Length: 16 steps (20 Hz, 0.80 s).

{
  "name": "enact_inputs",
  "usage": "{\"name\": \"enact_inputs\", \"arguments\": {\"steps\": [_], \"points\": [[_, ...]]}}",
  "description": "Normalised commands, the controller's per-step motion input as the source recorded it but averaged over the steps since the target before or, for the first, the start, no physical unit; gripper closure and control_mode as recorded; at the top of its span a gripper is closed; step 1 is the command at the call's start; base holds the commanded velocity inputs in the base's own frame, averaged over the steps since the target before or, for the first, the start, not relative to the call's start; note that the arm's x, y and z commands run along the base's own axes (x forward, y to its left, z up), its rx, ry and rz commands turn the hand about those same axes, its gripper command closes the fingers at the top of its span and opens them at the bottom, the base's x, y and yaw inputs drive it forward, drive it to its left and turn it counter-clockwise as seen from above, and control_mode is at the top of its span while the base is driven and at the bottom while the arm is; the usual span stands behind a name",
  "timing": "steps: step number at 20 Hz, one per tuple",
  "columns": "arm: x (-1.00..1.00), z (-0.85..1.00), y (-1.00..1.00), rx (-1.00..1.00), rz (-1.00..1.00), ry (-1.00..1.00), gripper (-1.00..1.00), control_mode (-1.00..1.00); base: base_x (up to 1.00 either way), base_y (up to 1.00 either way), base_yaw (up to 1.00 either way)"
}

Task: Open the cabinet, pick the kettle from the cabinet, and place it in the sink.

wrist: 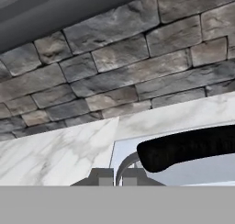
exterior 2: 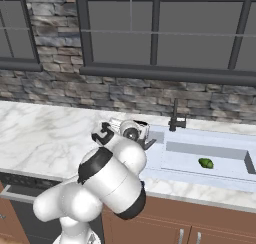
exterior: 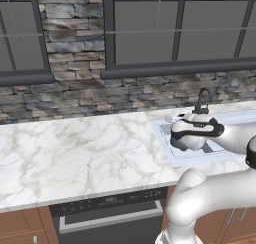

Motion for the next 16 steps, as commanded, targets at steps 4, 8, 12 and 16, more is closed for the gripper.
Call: {"name": "enact_inputs", "arguments": {"steps": [4,8,12,16], "points": [[0.1,-0.05,-0.13,0.02,0.13,0.0,1.0,-1.0,0.0,0.0,0.0],[0.14,0.0,-0.14,0.0,0.14,0.0,1.0,-1.0,0.0,0.0,0.0],[0.1,0.0,-0.17,0.0,0.16,0.0,1.0,-1.0,0.0,0.0,0.0],[0.0,-0.09,-0.09,0.0,0.17,0.0,1.0,-1.0,0.0,0.0,0.0]]}}
